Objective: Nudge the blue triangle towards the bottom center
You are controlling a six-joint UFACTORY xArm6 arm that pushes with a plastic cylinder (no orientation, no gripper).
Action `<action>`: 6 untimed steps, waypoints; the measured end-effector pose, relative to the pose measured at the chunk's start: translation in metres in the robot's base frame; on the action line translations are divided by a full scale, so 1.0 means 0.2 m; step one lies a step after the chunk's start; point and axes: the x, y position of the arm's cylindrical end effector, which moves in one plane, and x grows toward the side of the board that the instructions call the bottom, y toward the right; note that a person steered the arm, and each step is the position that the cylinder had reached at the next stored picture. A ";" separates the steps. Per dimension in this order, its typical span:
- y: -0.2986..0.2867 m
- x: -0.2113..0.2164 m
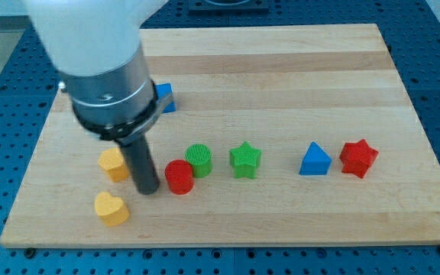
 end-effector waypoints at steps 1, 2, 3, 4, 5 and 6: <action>0.12 0.17; 0.50 0.20; 0.52 0.07; 0.42 -0.01; 0.29 0.00; 0.28 0.05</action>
